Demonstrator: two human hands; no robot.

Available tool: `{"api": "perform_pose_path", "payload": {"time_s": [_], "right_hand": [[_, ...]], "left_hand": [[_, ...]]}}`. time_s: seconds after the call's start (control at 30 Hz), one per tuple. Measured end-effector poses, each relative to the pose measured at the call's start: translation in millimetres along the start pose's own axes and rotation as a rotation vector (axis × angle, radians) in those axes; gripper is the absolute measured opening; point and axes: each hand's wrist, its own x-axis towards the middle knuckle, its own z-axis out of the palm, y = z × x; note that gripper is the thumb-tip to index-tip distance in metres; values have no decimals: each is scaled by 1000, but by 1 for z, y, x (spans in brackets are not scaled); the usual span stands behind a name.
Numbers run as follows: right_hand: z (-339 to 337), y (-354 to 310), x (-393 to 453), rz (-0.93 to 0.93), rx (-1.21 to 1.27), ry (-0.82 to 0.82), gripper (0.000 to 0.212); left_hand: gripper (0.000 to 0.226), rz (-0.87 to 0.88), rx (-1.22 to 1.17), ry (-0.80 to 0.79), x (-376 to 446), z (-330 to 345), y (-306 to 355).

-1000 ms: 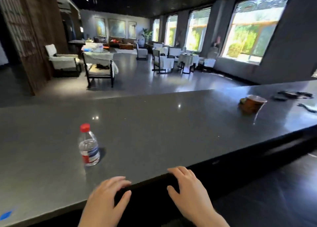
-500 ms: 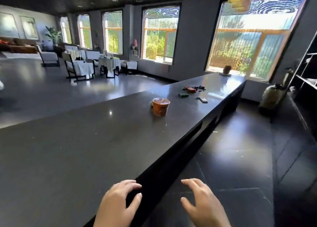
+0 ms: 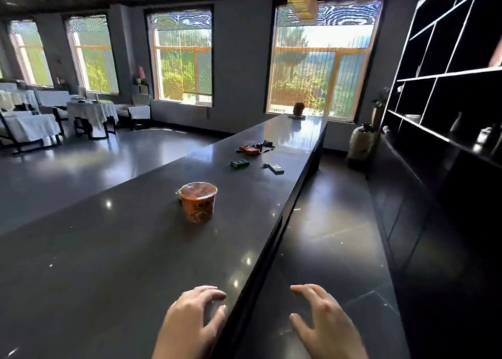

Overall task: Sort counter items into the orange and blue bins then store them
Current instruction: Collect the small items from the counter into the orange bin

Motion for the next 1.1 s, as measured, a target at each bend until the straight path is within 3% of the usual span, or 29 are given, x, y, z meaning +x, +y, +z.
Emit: {"api": "perform_pose_path", "payload": {"time_s": [0.1,0.23,0.33,0.43,0.57,0.8,1.1], "right_hand": [[3,20,23,76,0,-30,48],[5,47,64,126,25,-59,52],[2,70,110,118,12,-43,51],[-5,105,159,96,3,-36,48],[-26,169,220,102,-23,-18,49],[-69,265,322,118,-41,2,48],[-56,325,472,56,-3,-51,44]], "left_hand": [[24,72,-9,-112,35,29,-3],[26,175,-9,-143,71,68,-8],[35,146,-1,-145,113,100,-10],[24,82,-9,-140,161,133,-1],[26,131,1,-107,229,186,39],[24,56,-65,-61,335,261,97],[18,-32,-61,-52,466,338,89]]}}
